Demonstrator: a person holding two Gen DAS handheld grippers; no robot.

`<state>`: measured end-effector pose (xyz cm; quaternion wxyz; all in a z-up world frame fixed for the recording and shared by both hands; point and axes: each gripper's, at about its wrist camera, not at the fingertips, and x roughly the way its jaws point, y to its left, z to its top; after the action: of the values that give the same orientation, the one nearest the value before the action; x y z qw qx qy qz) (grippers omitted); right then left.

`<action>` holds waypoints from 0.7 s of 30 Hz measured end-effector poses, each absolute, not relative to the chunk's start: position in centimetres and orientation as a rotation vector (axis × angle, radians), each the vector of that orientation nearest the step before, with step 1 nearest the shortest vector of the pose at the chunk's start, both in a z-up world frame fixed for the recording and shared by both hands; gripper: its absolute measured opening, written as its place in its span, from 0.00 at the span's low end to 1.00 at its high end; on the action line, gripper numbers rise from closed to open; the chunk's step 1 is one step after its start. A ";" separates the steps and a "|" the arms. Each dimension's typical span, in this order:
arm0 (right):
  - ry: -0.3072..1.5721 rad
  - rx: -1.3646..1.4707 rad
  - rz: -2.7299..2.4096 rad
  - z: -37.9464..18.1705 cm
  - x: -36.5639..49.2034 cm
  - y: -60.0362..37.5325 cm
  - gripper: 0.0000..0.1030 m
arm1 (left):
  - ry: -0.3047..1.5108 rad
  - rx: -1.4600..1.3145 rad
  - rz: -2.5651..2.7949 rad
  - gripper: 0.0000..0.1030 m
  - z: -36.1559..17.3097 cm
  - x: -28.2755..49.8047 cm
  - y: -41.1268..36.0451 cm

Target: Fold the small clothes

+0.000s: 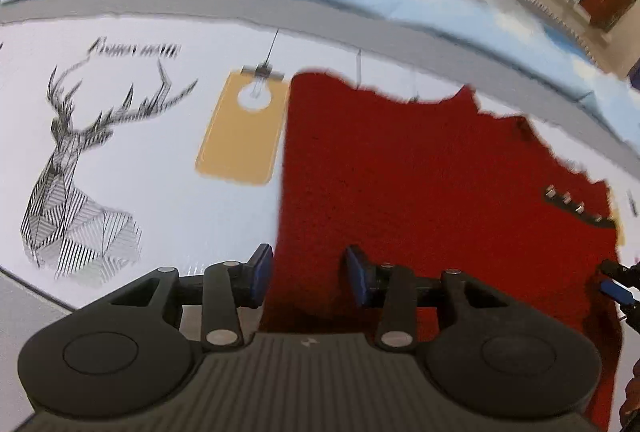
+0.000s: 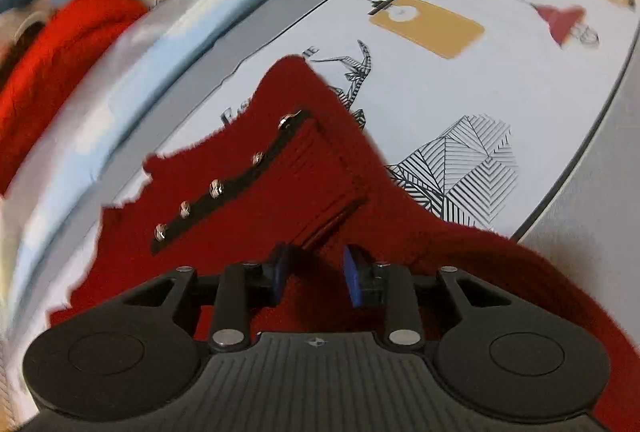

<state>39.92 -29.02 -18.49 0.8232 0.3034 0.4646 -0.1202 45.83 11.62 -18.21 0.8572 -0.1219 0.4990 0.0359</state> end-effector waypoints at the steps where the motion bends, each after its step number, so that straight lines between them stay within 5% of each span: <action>1: 0.977 0.634 -0.249 -18.0 39.9 -28.9 0.33 | 1.032 -0.250 0.067 0.43 -17.9 45.8 11.5; 6: 0.918 0.594 -0.208 -16.5 40.2 -28.8 0.39 | 1.119 -0.223 0.091 0.47 -19.6 46.0 11.1; 9: 1.027 0.621 -0.286 -17.7 40.3 -29.7 0.32 | 1.115 -0.240 0.102 0.47 -18.7 45.7 11.6; 21: 0.765 0.489 -0.195 -6.7 37.3 -30.9 0.39 | 0.823 -0.164 0.039 0.47 -8.0 40.5 11.6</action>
<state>37.31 -30.91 -6.74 0.8943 0.2357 0.3687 -0.0940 40.52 11.59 -8.03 0.9132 -0.0794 0.3993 0.0187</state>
